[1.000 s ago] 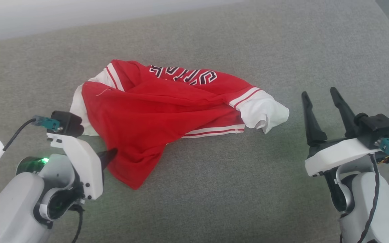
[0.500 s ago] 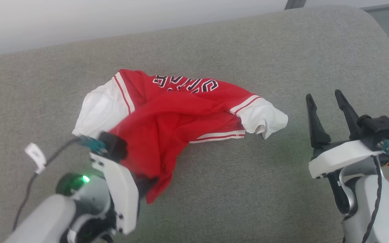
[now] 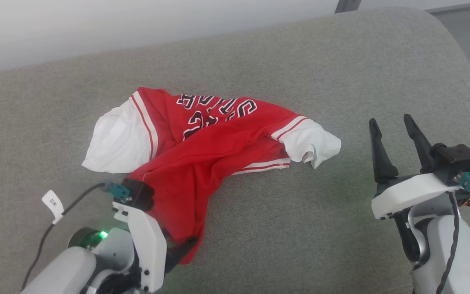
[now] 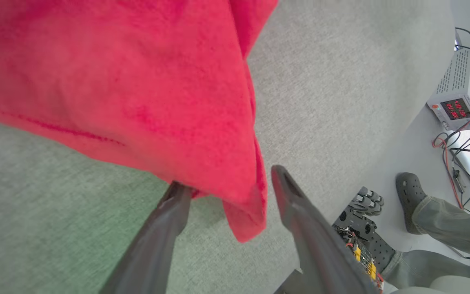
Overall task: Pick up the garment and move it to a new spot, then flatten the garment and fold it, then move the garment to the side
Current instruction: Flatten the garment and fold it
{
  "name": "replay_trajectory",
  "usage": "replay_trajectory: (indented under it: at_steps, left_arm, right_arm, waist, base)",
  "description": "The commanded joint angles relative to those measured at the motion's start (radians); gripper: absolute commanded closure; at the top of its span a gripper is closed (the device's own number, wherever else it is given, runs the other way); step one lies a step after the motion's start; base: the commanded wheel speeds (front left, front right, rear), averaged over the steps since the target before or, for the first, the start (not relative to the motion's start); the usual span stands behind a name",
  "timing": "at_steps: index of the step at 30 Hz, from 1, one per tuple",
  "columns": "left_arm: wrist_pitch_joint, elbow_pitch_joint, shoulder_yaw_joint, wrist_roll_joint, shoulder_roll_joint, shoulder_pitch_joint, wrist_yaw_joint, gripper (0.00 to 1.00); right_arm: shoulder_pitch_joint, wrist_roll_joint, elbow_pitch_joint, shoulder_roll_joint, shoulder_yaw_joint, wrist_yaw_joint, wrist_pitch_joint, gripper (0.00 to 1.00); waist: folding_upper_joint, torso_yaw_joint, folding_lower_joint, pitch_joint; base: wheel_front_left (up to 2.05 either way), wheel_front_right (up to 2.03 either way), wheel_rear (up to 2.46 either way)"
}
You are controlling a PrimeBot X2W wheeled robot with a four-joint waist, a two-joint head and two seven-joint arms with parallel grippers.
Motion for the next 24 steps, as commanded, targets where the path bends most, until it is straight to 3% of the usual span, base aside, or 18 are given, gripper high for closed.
replay_trajectory:
  at_steps: [1,9,13,24]
  left_arm:
    - [-0.006,-0.003,0.009,-0.007,0.004,-0.020,-0.003,0.00]
    - [0.016,-0.072,0.060,-0.030,0.034,-0.055,0.024,0.00]
    - [0.029,-0.091,0.112,-0.012,0.087,-0.118,0.040,0.00]
    - [0.029,0.078,0.162,0.055,0.155,-0.308,0.022,0.00]
  right_arm:
    - [0.002,0.000,0.002,0.004,-0.004,0.000,-0.006,0.00]
    - [-0.005,-0.005,-0.002,0.006,-0.005,0.000,-0.004,0.00]
    - [-0.021,-0.003,-0.011,0.010,0.003,0.000,-0.006,0.00]
    - [-0.073,0.015,-0.012,0.016,0.043,0.000,-0.027,0.00]
  waist:
    - [0.0000,0.005,0.0000,-0.005]
    - [0.0000,0.020,0.0000,-0.017]
    - [0.0000,0.017,0.0000,-0.011]
    - [0.0000,-0.029,0.0000,0.056]
  base:
    - [0.00,0.00,0.00]
    - [0.00,0.00,0.00]
    - [0.00,0.00,0.00]
    - [0.00,0.00,0.00]
